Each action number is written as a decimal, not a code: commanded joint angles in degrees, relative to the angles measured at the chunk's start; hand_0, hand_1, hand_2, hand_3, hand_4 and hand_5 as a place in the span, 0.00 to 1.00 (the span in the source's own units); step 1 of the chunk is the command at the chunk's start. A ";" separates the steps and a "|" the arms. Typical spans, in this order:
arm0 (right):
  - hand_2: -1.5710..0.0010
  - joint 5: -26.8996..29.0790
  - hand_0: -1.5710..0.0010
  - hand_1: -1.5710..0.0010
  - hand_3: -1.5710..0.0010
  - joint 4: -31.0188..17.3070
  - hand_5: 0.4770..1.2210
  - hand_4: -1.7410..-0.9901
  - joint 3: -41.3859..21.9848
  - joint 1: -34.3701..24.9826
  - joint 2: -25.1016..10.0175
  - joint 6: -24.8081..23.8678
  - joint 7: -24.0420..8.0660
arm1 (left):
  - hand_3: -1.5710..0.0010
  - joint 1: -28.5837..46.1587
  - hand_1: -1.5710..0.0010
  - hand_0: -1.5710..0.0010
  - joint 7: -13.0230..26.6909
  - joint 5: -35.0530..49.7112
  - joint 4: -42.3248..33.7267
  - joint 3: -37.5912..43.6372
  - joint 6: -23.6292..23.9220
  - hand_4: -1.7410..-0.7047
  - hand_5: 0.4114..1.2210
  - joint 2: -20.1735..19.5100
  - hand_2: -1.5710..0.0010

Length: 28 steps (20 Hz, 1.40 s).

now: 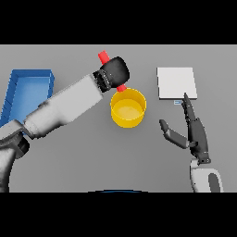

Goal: Pick up the red beaker and tilt it to pour out 1 green nut into yellow bowl. Pick up the yellow bowl and place it on the metallic measuring scale.

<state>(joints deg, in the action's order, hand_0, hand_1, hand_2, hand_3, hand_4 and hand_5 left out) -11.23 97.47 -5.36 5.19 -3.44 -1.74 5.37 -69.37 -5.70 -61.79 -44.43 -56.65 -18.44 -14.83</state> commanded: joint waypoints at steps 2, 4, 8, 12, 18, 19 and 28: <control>1.00 0.18 1.00 1.00 1.00 0.25 0.12 0.79 -0.28 0.40 0.41 0.10 0.52 | 0.01 -1.23 0.00 0.00 -1.56 -1.89 0.83 -2.02 0.03 0.00 1.00 -0.17 0.00; 1.00 0.71 1.00 1.00 1.00 0.58 0.12 0.81 -0.07 0.46 0.50 0.19 0.69 | 0.01 -2.22 0.00 0.00 -2.91 -3.81 1.04 -4.08 0.44 0.00 1.00 0.11 0.00; 1.00 -0.55 1.00 1.00 1.00 1.51 0.14 0.81 -0.77 0.93 0.42 -0.16 0.29 | 0.00 -3.89 0.00 0.00 -4.40 -7.72 2.10 -7.79 1.73 0.01 1.00 0.96 0.00; 1.00 0.68 1.00 1.00 1.00 0.24 0.13 0.81 0.34 0.52 0.05 0.13 1.69 | 0.00 -6.50 0.00 0.00 -4.41 -11.14 3.38 -10.42 2.17 0.01 1.00 2.21 0.00; 1.00 -0.09 1.00 1.00 1.00 0.78 0.12 0.81 -0.10 0.27 0.34 -0.35 0.92 | 0.00 -18.26 0.00 0.00 -9.35 -14.20 7.48 -10.65 3.89 0.01 1.00 1.06 0.00; 1.00 -0.44 1.00 1.00 1.00 0.76 0.11 0.81 -0.15 0.36 0.22 -0.52 1.07 | 0.00 -20.12 0.00 0.00 -9.16 -13.33 8.70 -8.87 3.64 0.01 1.00 0.38 0.00; 1.00 0.99 1.00 1.00 1.00 -0.44 0.14 0.85 -0.95 -0.94 0.45 1.44 2.14 | 0.04 -28.12 0.00 0.00 1.24 8.29 27.06 20.86 1.18 0.01 1.00 -9.79 0.00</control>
<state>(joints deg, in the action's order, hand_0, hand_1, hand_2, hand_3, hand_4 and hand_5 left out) -10.25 97.03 -6.31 4.25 -2.98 -0.30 7.45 -97.45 -4.32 -53.55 -17.30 -35.85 -17.37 -24.78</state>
